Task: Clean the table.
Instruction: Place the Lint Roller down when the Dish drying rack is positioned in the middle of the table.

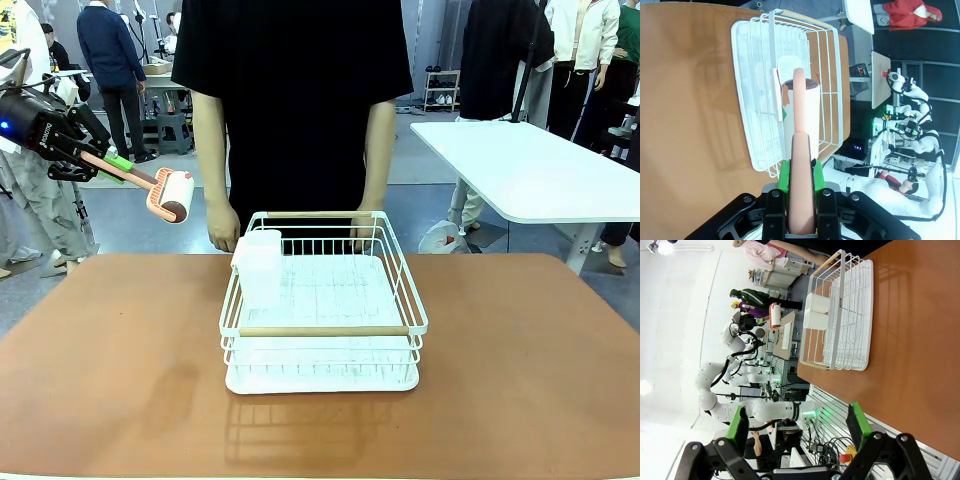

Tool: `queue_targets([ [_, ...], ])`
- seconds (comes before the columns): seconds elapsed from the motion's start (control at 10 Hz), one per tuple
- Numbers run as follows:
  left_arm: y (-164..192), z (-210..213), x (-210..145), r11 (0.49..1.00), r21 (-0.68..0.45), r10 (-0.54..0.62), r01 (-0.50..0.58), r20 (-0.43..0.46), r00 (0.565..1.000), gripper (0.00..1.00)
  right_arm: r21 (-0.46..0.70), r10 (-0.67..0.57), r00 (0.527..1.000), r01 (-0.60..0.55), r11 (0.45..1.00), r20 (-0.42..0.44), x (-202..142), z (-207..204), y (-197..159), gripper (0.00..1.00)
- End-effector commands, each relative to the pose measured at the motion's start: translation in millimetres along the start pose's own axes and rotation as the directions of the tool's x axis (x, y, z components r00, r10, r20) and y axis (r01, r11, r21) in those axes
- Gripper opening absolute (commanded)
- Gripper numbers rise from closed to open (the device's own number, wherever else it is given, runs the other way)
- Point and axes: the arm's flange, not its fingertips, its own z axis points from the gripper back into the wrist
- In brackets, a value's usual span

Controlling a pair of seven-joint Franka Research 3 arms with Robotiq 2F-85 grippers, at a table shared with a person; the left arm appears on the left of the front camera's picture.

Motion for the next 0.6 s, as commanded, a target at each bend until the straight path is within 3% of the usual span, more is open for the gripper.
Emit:
queue_targets([
  [0.0, -2.3, 2.4, -1.4, 1.0, -0.022, -0.009, 0.009, 0.0, 1.0, 0.11, 0.011, 0.009, 1.0, -0.009, 1.0, 0.006, 0.2, 2.0, 3.0, 1.0],
  [0.5, -2.3, 2.4, -1.4, 1.0, -0.022, -0.009, 0.009, 0.0, 1.0, 0.11, 0.011, 0.009, 1.0, -0.009, 1.0, 0.006, 0.2, 2.0, 3.0, 1.0],
])
